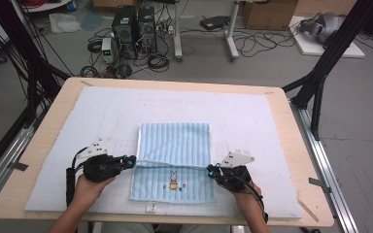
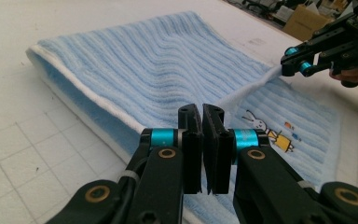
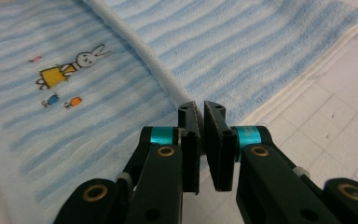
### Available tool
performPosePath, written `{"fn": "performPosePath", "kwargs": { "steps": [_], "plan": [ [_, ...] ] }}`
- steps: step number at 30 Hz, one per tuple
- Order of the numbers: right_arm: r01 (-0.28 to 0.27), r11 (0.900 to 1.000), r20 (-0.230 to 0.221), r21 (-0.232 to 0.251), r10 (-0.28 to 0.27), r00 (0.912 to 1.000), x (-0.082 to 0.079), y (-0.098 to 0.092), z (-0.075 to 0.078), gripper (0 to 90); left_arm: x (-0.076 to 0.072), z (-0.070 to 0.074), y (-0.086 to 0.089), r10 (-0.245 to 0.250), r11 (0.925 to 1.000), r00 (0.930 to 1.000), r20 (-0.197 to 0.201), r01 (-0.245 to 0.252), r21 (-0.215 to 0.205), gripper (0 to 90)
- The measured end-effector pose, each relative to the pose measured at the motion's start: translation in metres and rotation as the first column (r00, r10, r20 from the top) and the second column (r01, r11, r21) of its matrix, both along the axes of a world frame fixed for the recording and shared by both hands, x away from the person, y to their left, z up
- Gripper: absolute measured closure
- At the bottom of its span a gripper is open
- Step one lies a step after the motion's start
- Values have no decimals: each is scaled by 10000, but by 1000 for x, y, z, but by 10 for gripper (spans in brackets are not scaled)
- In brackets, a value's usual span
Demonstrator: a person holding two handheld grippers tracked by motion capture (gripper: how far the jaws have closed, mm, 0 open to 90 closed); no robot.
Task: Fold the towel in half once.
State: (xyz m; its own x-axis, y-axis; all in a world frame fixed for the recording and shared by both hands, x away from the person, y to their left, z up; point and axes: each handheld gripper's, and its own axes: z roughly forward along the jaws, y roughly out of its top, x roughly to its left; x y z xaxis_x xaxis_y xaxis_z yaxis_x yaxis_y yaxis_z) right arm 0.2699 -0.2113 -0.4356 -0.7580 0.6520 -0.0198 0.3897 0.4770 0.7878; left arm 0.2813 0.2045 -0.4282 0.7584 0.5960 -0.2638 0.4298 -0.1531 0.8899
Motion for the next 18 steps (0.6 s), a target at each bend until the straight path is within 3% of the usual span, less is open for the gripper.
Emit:
{"fn": "performPosePath", "kwargs": {
  "steps": [12, 18],
  "plan": [
    [-876, 9949, 406, 491, 856, 9955, -30, -7, 21, 847, -23, 3, 9, -314, 9995, 9995, 70, 314, -38, 860],
    [-1225, 9914, 91, 470, 1222, 9925, -46, -13, 20, 846, -37, -1, 6, -828, 9965, 9965, -103, 829, 102, 859]
  ]
}}
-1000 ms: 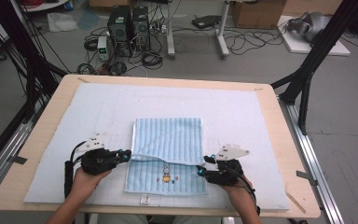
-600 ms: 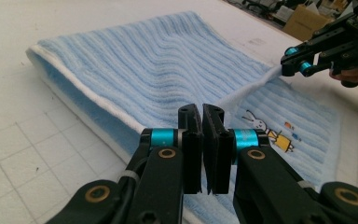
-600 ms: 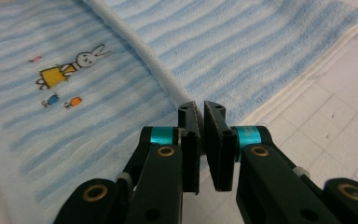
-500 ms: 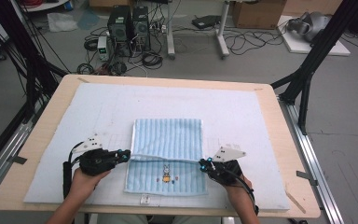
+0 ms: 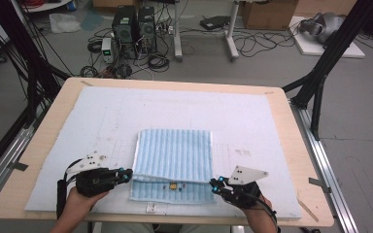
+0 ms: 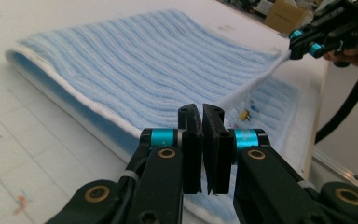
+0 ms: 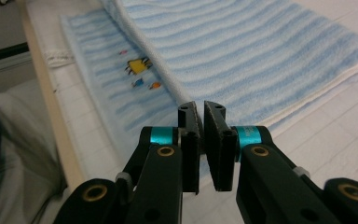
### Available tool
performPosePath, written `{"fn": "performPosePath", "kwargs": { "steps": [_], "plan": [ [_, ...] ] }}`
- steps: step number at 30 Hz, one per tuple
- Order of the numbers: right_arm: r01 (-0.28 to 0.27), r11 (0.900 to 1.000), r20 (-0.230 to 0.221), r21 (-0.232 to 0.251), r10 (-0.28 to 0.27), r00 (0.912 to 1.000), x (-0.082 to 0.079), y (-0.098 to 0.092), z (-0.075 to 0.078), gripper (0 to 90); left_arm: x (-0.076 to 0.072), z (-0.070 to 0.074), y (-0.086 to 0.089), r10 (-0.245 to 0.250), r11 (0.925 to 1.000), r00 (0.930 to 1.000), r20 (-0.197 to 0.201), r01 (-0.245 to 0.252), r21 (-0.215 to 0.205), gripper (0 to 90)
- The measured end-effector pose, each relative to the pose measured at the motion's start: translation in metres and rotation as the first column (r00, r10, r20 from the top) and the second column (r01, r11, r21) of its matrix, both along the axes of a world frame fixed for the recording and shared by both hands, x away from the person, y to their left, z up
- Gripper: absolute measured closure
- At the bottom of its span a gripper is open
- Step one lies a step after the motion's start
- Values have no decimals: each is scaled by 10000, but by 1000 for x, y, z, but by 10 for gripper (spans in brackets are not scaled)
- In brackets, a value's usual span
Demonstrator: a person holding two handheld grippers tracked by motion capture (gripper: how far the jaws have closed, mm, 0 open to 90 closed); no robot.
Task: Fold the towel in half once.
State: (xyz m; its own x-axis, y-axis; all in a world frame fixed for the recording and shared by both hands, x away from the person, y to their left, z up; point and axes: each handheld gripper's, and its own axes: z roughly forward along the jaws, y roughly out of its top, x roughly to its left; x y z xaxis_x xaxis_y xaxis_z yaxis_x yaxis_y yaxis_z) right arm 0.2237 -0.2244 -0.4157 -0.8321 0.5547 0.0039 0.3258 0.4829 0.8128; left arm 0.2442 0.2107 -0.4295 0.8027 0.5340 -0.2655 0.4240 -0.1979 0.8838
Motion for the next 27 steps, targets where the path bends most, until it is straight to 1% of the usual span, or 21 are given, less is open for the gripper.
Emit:
{"fn": "performPosePath", "kwargs": {
  "steps": [3, 6, 9, 11, 12, 13, 14, 15, 16, 17, 18, 19, 20, 21, 22, 24, 25, 27],
  "plan": [
    [-223, 9997, -145, -111, 222, 9996, -6, -3, -3, 845, -5, -3, -2, -294, 9993, 9995, -98, 296, 211, 858],
    [-345, 9993, -329, -157, 340, 9989, -10, -5, -5, 846, -9, -5, -3, -429, 9988, 9988, -227, 434, 231, 858],
    [-472, 9987, -397, -197, 464, 9981, -12, -5, -6, 845, -12, -6, -2, -568, 9978, 9980, -283, 577, 330, 857],
    [-527, 9984, -494, -220, 516, 9974, -12, -5, -7, 839, -12, -8, -1, -685, 9973, 9968, -405, 696, 253, 851],
    [-551, 9982, -551, -218, 538, 9970, -12, -6, -8, 825, -13, -8, 0, -697, 9973, 9966, -433, 706, 188, 838],
    [-551, 9982, -551, -218, 538, 9970, -12, -6, -8, 825, -13, -8, 0, -697, 9973, 9966, -433, 706, 188, 785],
    [-527, 9983, -618, -230, 512, 9968, -12, -6, -9, 787, -12, -8, 0, -589, 9982, 9974, -417, 592, 78, 785],
    [-329, 9994, -721, -45, 325, 9969, -10, -8, -9, 638, -10, -7, 3, -156, 9998, 9988, -472, 152, -85, 584],
    [-121, 9997, -829, 221, 139, 9965, -8, -9, -9, 615, -8, -6, 5, 51, 9998, 9990, -455, -60, -195, 539],
    [-82, 9986, -873, 528, 127, 9961, -7, -11, -8, 592, -6, -5, 6, 300, 9991, 9987, -420, -313, -301, 516],
    [95, 9971, -876, 757, -28, 9962, -5, -13, -6, 578, -4, -4, 8, 514, 9979, 9979, -395, -529, -371, 505],
    [229, 9958, -885, 886, -150, 9960, -3, -13, -5, 577, -1, -3, 9, 701, 9966, 9969, -361, -715, -397, 493],
    [366, 9953, -798, 898, -295, 9964, -1, -13, -5, 577, 2, -2, 9, 860, 9953, 9958, -307, -872, -428, 490],
    [574, 9943, -803, 902, -502, 9955, 1, -12, -5, 575, 6, 0, 10, 1055, 9934, 9942, -223, -1064, -434, 490],
    [818, 9932, -749, 827, -757, 9943, 4, -10, -5, 575, 9, 1, 11, 1198, 9917, 9926, -199, -1206, -448, 490],
    [1360, 9888, -692, 609, -1318, 9889, 11, -8, -7, 574, 19, 3, 11, 1482, 9883, 9889, -106, -1485, -358, 491],
    [1621, 9856, -616, 488, -1590, 9853, 15, -7, -7, 567, 24, 3, 11, 1608, 9863, 9869, -127, -1611, -357, 491],
    [1993, 9784, -539, 549, -1964, 9790, 24, -6, -7, 548, 36, 3, 10, 1781, 9835, 9839, -165, -1785, -296, 491]
  ]
}}
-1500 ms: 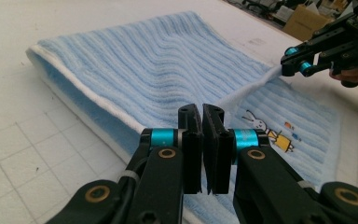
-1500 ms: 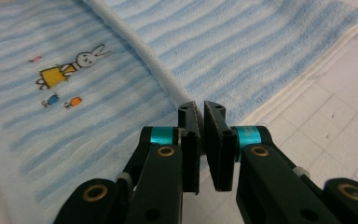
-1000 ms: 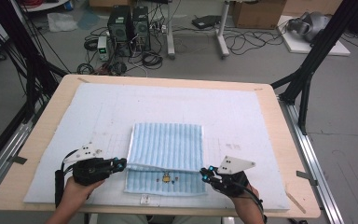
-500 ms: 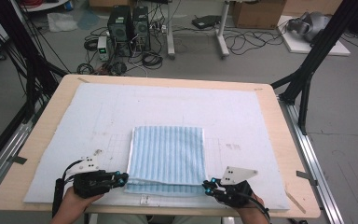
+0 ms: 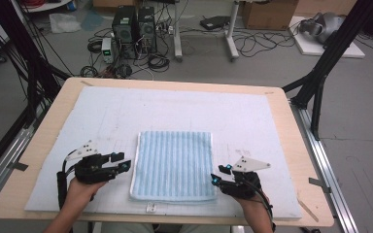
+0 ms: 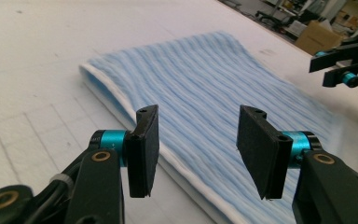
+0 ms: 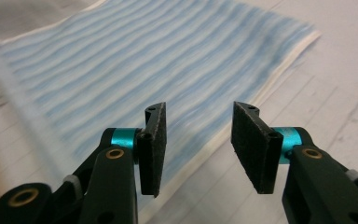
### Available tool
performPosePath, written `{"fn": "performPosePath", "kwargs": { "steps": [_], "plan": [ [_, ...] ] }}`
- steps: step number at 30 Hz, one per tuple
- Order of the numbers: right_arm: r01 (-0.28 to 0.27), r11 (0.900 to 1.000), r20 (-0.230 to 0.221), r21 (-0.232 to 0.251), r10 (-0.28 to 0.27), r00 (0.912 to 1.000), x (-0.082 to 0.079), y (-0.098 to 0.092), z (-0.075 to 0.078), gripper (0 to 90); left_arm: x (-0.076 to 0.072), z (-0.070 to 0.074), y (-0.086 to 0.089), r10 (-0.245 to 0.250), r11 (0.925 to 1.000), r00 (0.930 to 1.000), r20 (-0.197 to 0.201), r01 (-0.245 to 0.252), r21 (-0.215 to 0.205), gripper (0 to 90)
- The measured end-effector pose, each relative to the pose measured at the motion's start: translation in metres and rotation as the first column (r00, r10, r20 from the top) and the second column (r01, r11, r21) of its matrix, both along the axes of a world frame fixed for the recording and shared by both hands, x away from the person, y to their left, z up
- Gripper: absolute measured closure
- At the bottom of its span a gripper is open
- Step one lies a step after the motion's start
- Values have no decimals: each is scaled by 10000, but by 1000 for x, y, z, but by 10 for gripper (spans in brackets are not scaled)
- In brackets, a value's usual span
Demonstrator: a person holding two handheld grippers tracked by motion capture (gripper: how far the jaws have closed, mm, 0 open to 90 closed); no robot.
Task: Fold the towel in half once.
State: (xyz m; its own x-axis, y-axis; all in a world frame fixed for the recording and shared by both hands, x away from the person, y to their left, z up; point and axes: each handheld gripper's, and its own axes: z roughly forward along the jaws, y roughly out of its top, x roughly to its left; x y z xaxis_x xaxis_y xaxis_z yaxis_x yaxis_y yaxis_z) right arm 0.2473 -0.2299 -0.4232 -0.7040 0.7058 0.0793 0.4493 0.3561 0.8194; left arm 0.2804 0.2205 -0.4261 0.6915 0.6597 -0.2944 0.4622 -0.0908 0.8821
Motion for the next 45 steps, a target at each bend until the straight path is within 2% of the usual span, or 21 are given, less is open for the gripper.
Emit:
{"fn": "performPosePath", "kwargs": {
  "steps": [3, 4, 5, 6, 8, 14, 17, 22, 24, 25, 28, 29, 30, 31, 33, 34, 36, 39, 41, 43, 45],
  "plan": [
    [459, 9988, 144, 169, -462, 9988, 14, 2, 2, 547, 12, 0, -2, 90, 10000, 10000, 7, -90, -11, 495],
    [559, 9981, 191, 273, -564, 9982, 20, 2, 3, 554, 25, 1, -6, 65, 9999, 9999, 107, -66, 142, 517],
    [642, 9974, 190, 313, -648, 9977, 26, 3, 3, 568, 25, 1, -6, 65, 9999, 9999, 107, -66, 142, 579],
    [674, 9972, 188, 337, -681, 9975, 32, 4, 3, 584, 38, 1, -10, 97, 9990, 10000, 15, -98, 446, 636],
    [879, 9948, 132, 520, -887, 9960, 46, 6, 2, 621, 50, 0, -17, 133, 9978, 9999, -102, -126, 644, 707],
    [1147, 9921, -80, 516, -1145, 9934, 77, 12, -1, 701, 76, -4, -33, 316, 9935, 9992, -242, -288, 1098, 739],
    [1157, 9920, -470, 495, -1134, 9924, 98, 23, -7, 730, 93, -11, -44, 681, 9853, 9959, -592, -578, 1608, 738],
    [1196, 9928, -852, -55, -1197, 9892, 115, 36, -17, 730, 103, -24, -46, 1239, 9672, 9871, -1011, -973, 2348, 738],
    [1354, 9888, -1079, -625, -1416, 9840, 119, 37, -23, 735, 104, -25, -45, 1300, 9693, 9858, -1065, -1037, 2230, 748],
    [1392, 9892, -1173, -452, -1436, 9827, 119, 35, -24, 736, 103, -24, -46, 1270, 9666, 9872, -962, -1014, 2355, 748],
    [1531, 9856, -1129, -719, -1606, 9805, 116, 32, -22, 735, 103, -24, -46, 1266, 9638, 9883, -854, -1021, 2464, 742],
    [1503, 9863, -1236, -679, -1578, 9797, 115, 30, -22, 726, 103, -22, -45, 1554, 9573, 9858, -644, -1341, 2562, 700],
    [1417, 9877, -1266, -664, -1492, 9807, 116, 28, -21, 703, 104, -21, -43, 1670, 9559, 9849, -464, -1502, 2524, 647],
    [1435, 9877, -1254, -626, -1504, 9806, 117, 26, -19, 688, 106, -21, -41, 1767, 9595, 9837, -341, -1644, 2286, 639],
    [1608, 9869, -1002, 149, -1586, 9822, 119, 20, -13, 674, 111, -21, -37, 1931, 9599, 9810, -209, -1845, 2112, 638],
    [1751, 9839, -900, 369, -1712, 9811, 122, 17, -10, 661, 115, -21, -37, 2012, 9573, 9791, -287, -1903, 2176, 630],
    [2002, 9793, -825, 307, -1971, 9769, 131, 16, -8, 613, 124, -20, -37, 2077, 9560, 9772, -438, -1933, 2207, 611],
    [2382, 9706, -967, 341, -2340, 9674, 145, 16, -10, 572, 134, -21, -45, 1792, 9564, 9820, -598, -1596, 2445, 598],
    [2445, 9697, -1137, 3, -2429, 9634, 154, 21, -13, 575, 136, -25, -52, 1557, 9507, 9853, -708, -1300, 2816, 648],
    [2267, 9730, -1362, -429, -2305, 9635, 161, 26, -21, 605, 136, -25, -54, 1660, 9459, 9847, -535, -1437, 2909, 695],
    [2356, 9704, -1434, -535, -2410, 9599, 163, 27, -24, 674, 136, -26, -52, 1403, 9556, 9876, -710, -1163, 2706, 837]
  ]
}}
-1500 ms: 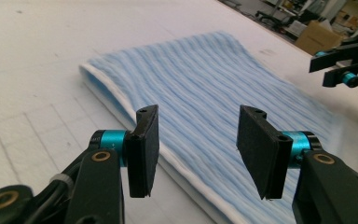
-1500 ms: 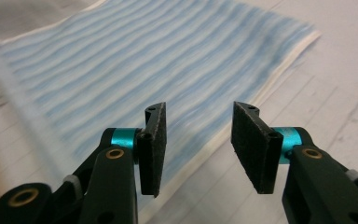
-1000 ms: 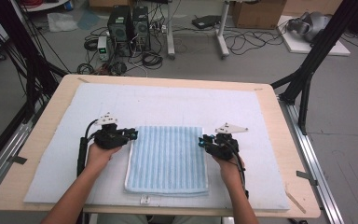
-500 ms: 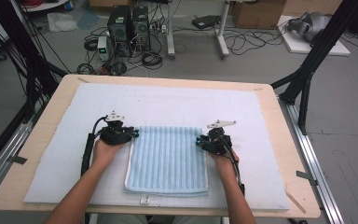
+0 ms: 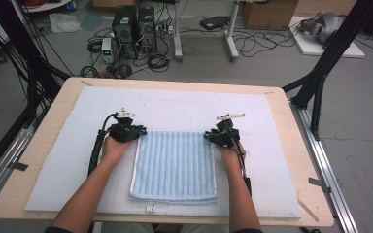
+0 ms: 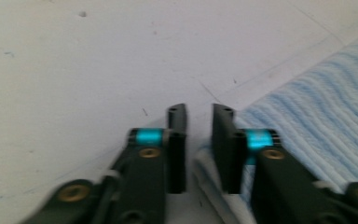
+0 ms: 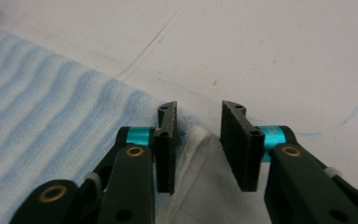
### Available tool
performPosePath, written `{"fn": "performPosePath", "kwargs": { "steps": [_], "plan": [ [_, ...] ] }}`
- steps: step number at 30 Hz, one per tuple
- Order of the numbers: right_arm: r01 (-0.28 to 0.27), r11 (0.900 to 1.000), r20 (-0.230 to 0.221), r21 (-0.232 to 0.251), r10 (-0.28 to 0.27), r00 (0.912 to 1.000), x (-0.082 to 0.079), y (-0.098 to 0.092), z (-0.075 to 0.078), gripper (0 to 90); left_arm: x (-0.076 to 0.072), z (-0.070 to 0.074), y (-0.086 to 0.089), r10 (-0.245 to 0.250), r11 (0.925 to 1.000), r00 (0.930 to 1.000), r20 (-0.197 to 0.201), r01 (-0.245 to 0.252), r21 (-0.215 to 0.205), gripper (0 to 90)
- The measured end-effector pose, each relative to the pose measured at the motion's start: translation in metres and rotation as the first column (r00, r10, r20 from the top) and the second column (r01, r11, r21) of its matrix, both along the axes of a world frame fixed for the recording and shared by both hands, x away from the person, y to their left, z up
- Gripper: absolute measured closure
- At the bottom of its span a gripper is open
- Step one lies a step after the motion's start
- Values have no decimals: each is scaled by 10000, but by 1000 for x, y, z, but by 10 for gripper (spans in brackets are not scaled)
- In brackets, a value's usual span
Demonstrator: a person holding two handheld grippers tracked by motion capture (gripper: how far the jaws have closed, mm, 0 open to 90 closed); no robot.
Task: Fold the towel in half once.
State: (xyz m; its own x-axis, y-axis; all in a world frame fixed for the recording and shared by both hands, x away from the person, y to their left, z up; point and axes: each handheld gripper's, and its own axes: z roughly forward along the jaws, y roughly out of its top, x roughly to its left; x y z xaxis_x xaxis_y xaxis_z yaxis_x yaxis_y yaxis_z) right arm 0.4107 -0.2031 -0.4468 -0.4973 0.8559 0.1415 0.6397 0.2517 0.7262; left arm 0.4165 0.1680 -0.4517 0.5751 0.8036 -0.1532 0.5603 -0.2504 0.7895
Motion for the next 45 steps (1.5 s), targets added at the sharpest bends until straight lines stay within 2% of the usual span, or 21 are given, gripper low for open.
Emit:
{"fn": "performPosePath", "kwargs": {
  "steps": [2, 4, 5, 6, 7, 12, 14, 16, 18, 19, 20, 24, 25, 26, 27, 28, 30, 34, 39, 43, 45],
  "plan": [
    [51, 9994, -230, 330, -43, 9997, 0, -5, 0, 841, 0, 0, -2, 25, 9999, 9999, 129, -27, 146, 874],
    [11, 9992, -306, 411, 1, 9995, 0, -6, 0, 850, 1, 0, -3, 129, 9998, 9998, 176, -132, 137, 879],
    [-90, 10000, -111, 16, 90, 9999, 0, -3, 2, 863, 5, 0, -1, 559, 9984, 9984, 117, -561, 102, 885],
    [-94, 9997, 63, -218, 96, 9999, -1, -1, 3, 865, 5, 0, -1, 559, 9984, 9984, 117, -561, 102, 886],
    [-76, 9995, 194, -308, 82, 9998, 0, 0, 3, 867, 8, 0, 1, 657, 9977, 9978, 80, -655, -190, 886],
    [132, 9997, 689, -224, -116, 9976, 0, 1, 5, 867, 13, 3, 3, 680, 9971, 9971, 344, -668, -366, 886],
    [238, 9993, 1164, -302, -201, 9930, 1, 2, 7, 866, 17, 5, 4, 616, 9967, 9969, 498, -588, -568, 884],
    [244, 9993, 1107, -277, -212, 9936, 1, 2, 7, 862, 17, 4, 4, 537, 9970, 9968, 591, -501, -594, 835],
    [453, 9984, 1169, -352, -409, 9923, 1, -1, 7, 626, 16, 5, 9, 720, 9943, 9948, 722, -658, -843, 603],
    [622, 9978, 1167, -211, -593, 9914, 0, -3, 9, 545, 16, 5, 9, 720, 9943, 9948, 722, -658, -843, 540],
    [723, 9973, 1201, -125, -703, 9903, -1, -5, 10, 480, 14, 9, 16, 685, 9912, 9947, 765, -592, -1180, 515],
    [729, 9973, 1447, -122, -704, 9870, -8, -11, 17, 374, 6, 16, 26, 680, 9845, 9920, 1063, -494, -1685, 416],
    [541, 9985, 1473, 13, -537, 9876, -13, -16, 23, 291, -2, 19, 32, 763, 9800, 9903, 1158, -531, -1916, 311],
    [431, 9991, 1575, 31, -431, 9866, -17, -18, 26, 264, -2, 19, 32, 763, 9800, 9903, 1158, -531, -1916, 252],
    [285, 9996, 1613, 70, -293, 9865, -21, -20, 30, 237, -12, 22, 37, 868, 9758, 9864, 1395, -560, -2112, 208],
    [150, 9998, 1787, 146, -173, 9838, -26, -22, 33, 209, -12, 22, 37, 868, 9758, 9864, 1395, -560, -2112, 196],
    [-161, 9996, 2017, 227, 112, 9794, -39, -27, 39, 189, -29, 25, 46, 615, 9714, 9857, 1567, -230, -2362, 196],
    [-433, 9985, 2114, 334, 353, 9768, -57, -37, 41, 124, -45, 26, 52, 277, 9667, 9857, 1661, 158, -2552, 193],
    [-584, 9977, 2268, 352, 489, 9727, -86, -52, 36, 116, -70, 28, 58, 31, 9586, 9774, 2112, 572, -2789, 193],
    [-587, 9983, 2470, -6, 571, 9673, -94, -53, 38, 114, -75, 31, 59, -9, 9609, 9726, 2325, 652, -2692, 190],
    [-592, 9981, 2607, 142, 535, 9639, -96, -55, 41, 113, -76, 31, 59, -9, 9590, 9732, 2300, 660, -2755, 190]
  ]
}}
